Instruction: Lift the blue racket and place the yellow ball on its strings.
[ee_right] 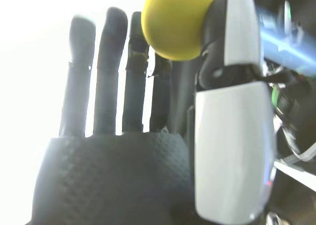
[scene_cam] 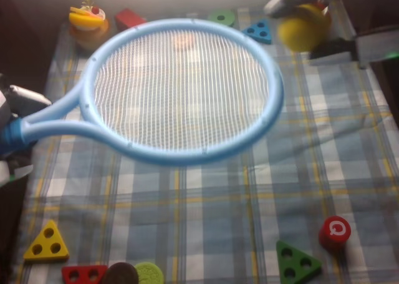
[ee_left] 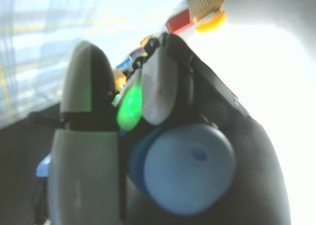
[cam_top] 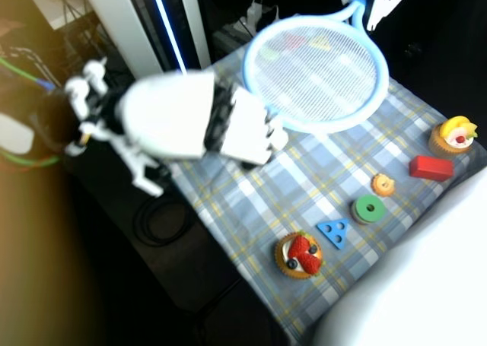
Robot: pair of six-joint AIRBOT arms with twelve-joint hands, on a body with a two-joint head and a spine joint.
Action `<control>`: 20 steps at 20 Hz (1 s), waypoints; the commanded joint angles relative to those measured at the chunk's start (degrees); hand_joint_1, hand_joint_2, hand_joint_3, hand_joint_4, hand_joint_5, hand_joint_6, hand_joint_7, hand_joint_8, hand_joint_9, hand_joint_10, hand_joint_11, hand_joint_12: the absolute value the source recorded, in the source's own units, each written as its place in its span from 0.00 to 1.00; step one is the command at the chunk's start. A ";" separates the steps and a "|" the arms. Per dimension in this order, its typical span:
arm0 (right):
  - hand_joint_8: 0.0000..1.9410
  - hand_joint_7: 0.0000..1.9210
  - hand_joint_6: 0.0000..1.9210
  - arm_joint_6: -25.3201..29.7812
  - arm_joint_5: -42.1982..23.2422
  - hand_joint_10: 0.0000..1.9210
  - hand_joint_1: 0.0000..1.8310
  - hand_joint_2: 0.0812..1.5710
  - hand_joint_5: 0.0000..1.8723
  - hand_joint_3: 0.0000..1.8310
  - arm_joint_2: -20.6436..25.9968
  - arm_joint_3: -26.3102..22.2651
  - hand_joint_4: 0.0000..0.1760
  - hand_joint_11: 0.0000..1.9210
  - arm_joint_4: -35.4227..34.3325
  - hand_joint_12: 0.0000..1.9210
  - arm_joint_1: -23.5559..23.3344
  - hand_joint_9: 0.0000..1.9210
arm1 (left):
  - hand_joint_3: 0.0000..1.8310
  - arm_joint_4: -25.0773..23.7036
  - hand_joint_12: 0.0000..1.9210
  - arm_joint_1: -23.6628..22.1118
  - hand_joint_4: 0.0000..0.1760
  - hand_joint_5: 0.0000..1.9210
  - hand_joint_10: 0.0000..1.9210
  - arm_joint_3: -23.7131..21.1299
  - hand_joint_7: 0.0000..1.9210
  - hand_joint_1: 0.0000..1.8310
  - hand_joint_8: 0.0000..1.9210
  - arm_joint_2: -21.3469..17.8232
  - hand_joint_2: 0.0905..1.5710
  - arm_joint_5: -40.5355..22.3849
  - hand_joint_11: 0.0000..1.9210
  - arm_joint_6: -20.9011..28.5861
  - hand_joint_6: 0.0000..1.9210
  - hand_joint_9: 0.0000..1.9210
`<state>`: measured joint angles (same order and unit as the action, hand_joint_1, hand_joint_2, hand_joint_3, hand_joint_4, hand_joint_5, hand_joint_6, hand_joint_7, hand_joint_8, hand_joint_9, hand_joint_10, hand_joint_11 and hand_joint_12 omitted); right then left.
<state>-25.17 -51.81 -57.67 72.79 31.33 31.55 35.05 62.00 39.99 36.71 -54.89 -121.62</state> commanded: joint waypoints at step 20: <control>0.00 0.24 0.00 6.13 -2.30 0.00 0.47 0.63 0.22 0.00 -2.68 0.60 0.00 0.00 6.83 0.53 -2.96 0.23 | 0.00 -4.76 1.00 -4.79 1.00 0.46 1.00 1.37 0.73 0.94 1.00 3.40 0.74 -5.54 0.86 0.31 1.00 0.87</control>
<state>-19.25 -49.19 -60.31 73.36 41.41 29.52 31.59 57.91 41.30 39.90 -53.41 -121.67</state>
